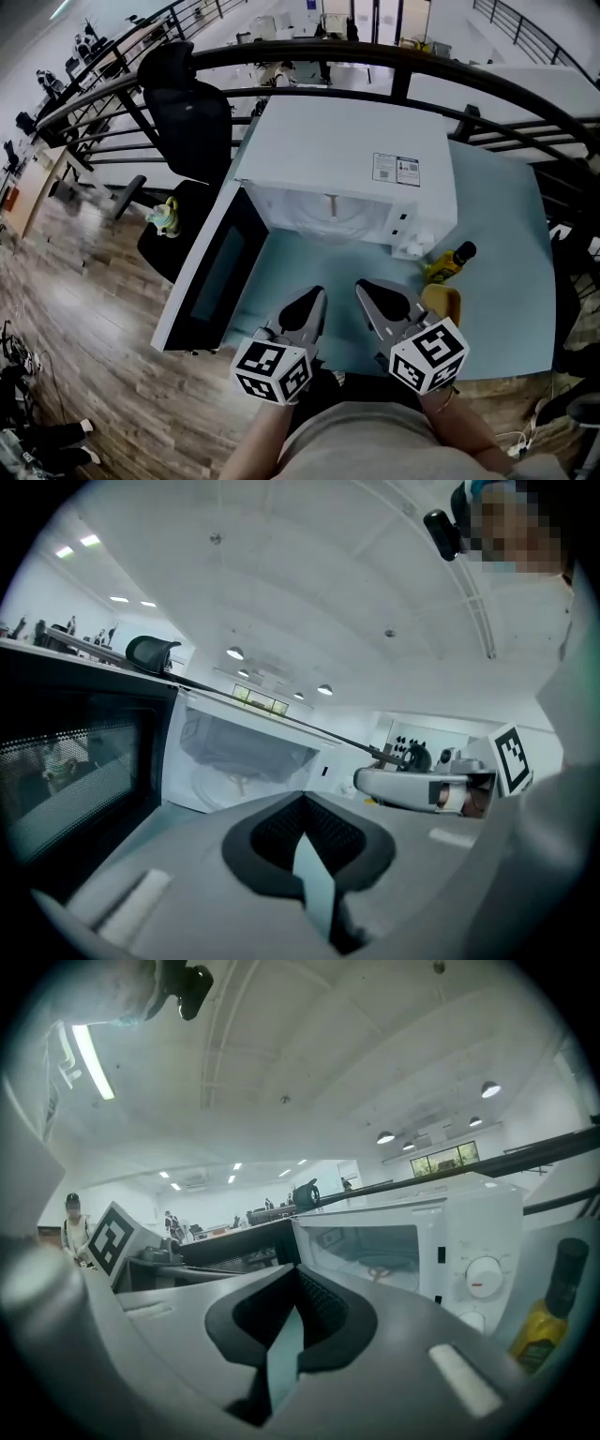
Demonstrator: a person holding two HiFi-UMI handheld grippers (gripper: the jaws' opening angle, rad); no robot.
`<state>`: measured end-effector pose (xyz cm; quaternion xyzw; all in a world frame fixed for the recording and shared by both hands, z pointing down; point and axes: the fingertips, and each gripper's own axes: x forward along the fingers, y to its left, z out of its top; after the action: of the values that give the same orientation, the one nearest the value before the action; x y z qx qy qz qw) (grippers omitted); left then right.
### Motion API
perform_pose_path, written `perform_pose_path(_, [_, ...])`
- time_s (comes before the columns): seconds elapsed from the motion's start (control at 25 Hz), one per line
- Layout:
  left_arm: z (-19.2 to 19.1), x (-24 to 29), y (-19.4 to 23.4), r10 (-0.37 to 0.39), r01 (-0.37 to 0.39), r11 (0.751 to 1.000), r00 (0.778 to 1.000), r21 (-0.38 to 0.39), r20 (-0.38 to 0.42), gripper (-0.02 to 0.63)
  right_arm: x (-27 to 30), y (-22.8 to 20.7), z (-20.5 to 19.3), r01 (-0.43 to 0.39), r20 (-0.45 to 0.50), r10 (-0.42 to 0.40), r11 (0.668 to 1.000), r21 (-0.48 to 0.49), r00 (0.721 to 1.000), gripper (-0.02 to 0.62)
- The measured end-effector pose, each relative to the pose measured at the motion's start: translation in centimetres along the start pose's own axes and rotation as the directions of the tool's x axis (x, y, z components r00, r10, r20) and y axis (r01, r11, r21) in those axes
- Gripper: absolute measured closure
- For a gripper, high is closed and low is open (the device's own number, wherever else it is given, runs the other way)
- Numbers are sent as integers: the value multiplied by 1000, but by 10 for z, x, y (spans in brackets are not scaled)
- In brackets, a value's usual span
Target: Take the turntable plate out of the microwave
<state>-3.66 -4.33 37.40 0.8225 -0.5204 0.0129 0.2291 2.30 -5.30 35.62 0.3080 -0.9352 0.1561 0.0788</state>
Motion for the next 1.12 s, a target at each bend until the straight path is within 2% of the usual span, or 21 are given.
perform_pose_path(0.12, [2, 9, 4, 19, -19, 999, 1000, 26, -6, 600, 4, -12, -1, 21, -2, -20, 1000, 13, 1000, 574])
perform_pose_path(0.36, [2, 23, 18, 6, -5, 1000, 999, 28, -51, 600, 25, -16, -2, 16, -26, -15, 999, 43, 1000, 576])
perform_pose_path(0.52, [4, 30, 32, -16, 18, 999, 997, 33, -78, 600, 44, -18, 0, 44, -21, -42, 997, 62, 999, 576])
perform_pose_path(0.92, [1, 42, 73, -54, 54, 999, 989, -3, -138, 600, 76, -27, -13, 138, -63, -130, 979, 152, 990, 583])
perform_pose_path(1.12, [-9, 54, 85, -82, 77, 996, 982, -35, -168, 600, 87, -47, -30, 200, -91, -183, 952, 232, 979, 567])
